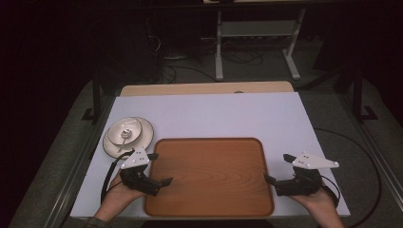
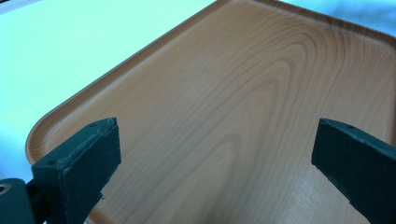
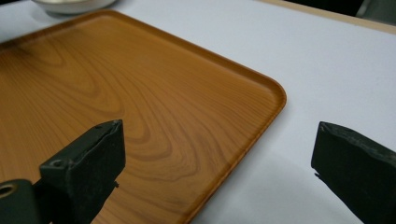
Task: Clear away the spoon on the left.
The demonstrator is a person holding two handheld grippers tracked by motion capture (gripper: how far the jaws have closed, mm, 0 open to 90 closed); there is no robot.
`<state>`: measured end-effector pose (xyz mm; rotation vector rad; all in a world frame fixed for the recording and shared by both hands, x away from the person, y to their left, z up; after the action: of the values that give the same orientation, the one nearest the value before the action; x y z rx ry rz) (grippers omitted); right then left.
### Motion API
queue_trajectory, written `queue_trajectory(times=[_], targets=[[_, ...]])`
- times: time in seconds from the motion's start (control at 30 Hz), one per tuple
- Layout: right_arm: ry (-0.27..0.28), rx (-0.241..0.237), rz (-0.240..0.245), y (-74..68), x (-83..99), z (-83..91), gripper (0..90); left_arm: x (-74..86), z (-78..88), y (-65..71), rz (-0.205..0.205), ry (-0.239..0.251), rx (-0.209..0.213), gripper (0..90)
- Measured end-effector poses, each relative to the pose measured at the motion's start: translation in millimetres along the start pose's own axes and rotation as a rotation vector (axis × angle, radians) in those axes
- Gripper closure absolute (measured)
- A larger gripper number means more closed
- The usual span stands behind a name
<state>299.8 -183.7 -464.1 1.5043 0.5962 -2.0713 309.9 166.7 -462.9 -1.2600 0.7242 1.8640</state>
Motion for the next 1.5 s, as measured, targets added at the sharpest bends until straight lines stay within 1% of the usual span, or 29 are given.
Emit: queue_trajectory(times=[0.1,0.13,0.17,0.2,0.33,0.4,0.47,0.6,0.63,0.7,0.77,0.83,0.97,1.0,1.03,1.13,1.27,1.33,1.37,1.43,1.5], targets=[[0.014,0.005,-0.005,1.6,-2.3,2.5,2.3,-1.1,-0.4,0.4,0.001,0.006,0.001,0.8],[0.029,0.014,-0.008,4.4,-5.1,4.0,2.4,-1.0,-0.9,0.0,0.002,0.004,0.001,0.8],[0.029,0.014,-0.008,4.4,-5.1,4.0,2.4,-0.7,-1.1,-0.2,0.004,0.002,0.000,0.8],[0.043,0.015,-0.023,5.8,-7.4,4.6,2.5,-0.1,-1.3,-1.5,0.004,-0.005,-0.003,0.8],[0.046,0.013,-0.019,6.2,-7.5,4.4,2.4,-2.0,-0.8,-4.3,0.004,-0.009,-0.012,0.9],[0.041,0.010,-0.018,5.2,-6.5,4.2,2.4,-6.4,0.7,-7.0,0.007,0.006,-0.015,8.9],[0.042,0.015,-0.012,5.1,-6.6,4.4,2.4,-8.8,0.8,-9.9,0.011,0.010,-0.024,14.1],[0.054,0.026,-0.005,5.3,-10.3,5.1,2.4,-9.8,0.4,-14.9,0.016,0.007,-0.022,24.4],[0.057,0.029,0.002,5.8,-11.3,5.0,2.4,-9.9,0.1,-16.1,0.022,0.006,-0.022,27.2],[0.055,0.029,0.000,5.3,-11.3,4.6,2.4,-10.9,0.2,-18.8,0.040,0.006,-0.028,32.4],[0.052,0.026,0.002,4.2,-10.1,4.2,2.4,-11.5,0.8,-21.2,0.044,0.006,-0.034,39.0],[0.053,0.023,0.005,4.0,-10.2,3.4,2.4,-11.5,2.2,-24.9,0.051,0.001,-0.047,45.2],[0.050,0.019,0.007,4.9,-9.8,2.6,2.4,-12.1,5.7,-32.3,0.068,0.004,-0.069,61.7],[0.051,0.019,0.006,4.9,-9.8,2.7,2.4,-11.6,6.4,-34.5,0.070,0.001,-0.076,64.5],[0.051,0.019,0.006,4.9,-9.9,2.6,2.4,-11.0,6.9,-36.7,0.075,-0.002,-0.083,69.5],[0.052,0.017,0.006,4.2,-10.0,2.1,2.4,-9.2,8.0,-43.3,0.088,-0.009,-0.099,78.0],[0.048,0.014,0.014,4.1,-9.2,1.6,2.4,-8.7,8.6,-53.7,0.085,-0.016,-0.123,85.7],[0.051,0.013,0.013,4.3,-10.0,1.3,2.5,-9.3,9.2,-57.6,0.092,-0.011,-0.129,89.2],[0.051,0.014,0.011,4.4,-10.3,1.0,2.5,-9.4,10.1,-59.5,0.090,-0.011,-0.133,89.4],[0.047,0.015,0.016,4.7,-10.0,0.4,2.6,-9.4,11.8,-61.8,0.102,-0.004,-0.136,89.6],[0.047,0.017,0.018,4.6,-9.8,0.5,2.6,-9.0,13.5,-63.3,0.095,-0.005,-0.140,89.6]])
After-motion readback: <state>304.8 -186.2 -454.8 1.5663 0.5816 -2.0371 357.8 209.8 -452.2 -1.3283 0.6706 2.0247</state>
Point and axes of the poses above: each handheld gripper's, and its own axes: z roughly backward along the jaws, x roughly out of its underside, y roughly to its right, the point moved 10 cm from there along -z, roughly forward along the jaws, and after that the axes turned 14 degrees about y, right-handed, at the moved point
